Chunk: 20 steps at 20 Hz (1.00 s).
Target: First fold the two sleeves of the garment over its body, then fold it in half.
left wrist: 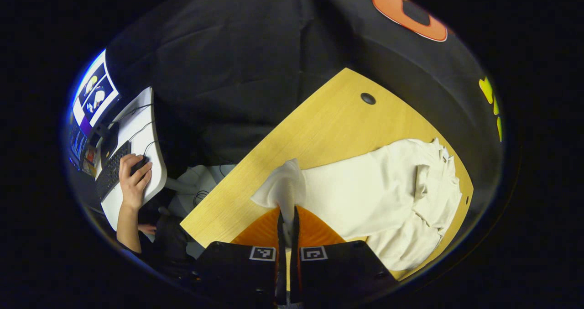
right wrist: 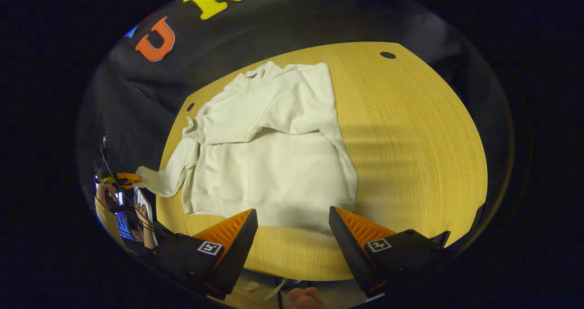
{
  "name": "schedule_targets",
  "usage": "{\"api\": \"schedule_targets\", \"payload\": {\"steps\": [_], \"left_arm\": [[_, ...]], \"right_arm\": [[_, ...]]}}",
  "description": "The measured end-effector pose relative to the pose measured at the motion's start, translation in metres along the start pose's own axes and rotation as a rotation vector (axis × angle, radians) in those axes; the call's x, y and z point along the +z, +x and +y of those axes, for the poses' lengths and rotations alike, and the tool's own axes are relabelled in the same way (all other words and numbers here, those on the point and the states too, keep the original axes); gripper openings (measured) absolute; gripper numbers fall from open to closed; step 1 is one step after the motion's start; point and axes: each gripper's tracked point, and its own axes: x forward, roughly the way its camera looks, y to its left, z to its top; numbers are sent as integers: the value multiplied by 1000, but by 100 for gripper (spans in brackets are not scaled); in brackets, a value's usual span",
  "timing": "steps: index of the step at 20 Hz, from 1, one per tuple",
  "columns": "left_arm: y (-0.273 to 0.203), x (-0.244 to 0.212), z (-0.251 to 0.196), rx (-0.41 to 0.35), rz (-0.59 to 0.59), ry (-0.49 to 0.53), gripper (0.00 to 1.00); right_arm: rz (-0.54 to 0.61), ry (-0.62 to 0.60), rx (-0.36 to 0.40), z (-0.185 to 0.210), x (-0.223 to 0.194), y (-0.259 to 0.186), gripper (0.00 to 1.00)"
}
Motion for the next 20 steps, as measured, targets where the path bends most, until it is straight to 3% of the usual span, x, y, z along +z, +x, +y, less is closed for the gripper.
{"api": "schedule_targets", "payload": {"steps": [2, 3, 4, 5, 6, 7, 10, 12, 13, 19, 20], "left_arm": [[-8, 9, -38, -36, -8, 36, 6], [-10, 12, -56, -47, -10, 61, 12], [-13, 16, -76, -58, -15, 89, 6], [-14, 20, -95, -68, -17, 118, 12], [-16, 22, -116, -76, -17, 146, 6], [-17, 24, -135, -88, -20, 175, 6], [-15, 25, -204, -127, -13, 243, 6], [-12, 20, -249, -159, -4, 295, 6], [-11, 16, -272, -176, -1, 326, 6], [7, -33, -405, -272, 24, 474, 6], [9, -44, -432, -303, 26, 490, 6]], "right_arm": [[1, -16, 21, -12, 3, -4, 97], [-6, -17, 23, -19, 6, -5, 97], [-8, -6, 20, -27, 8, -6, 97], [-3, 7, 27, -32, 8, -7, 97], [5, 23, 30, -37, 9, -7, 93], [9, 33, 26, -46, 8, -10, 97], [9, 52, 6, -69, 11, -16, 97], [15, 64, -6, -83, 11, -20, 93], [14, 67, -15, -92, 11, -22, 97], [2, 84, -57, -134, 11, -34, 97], [1, 97, -61, -139, 10, -35, 93]]}}
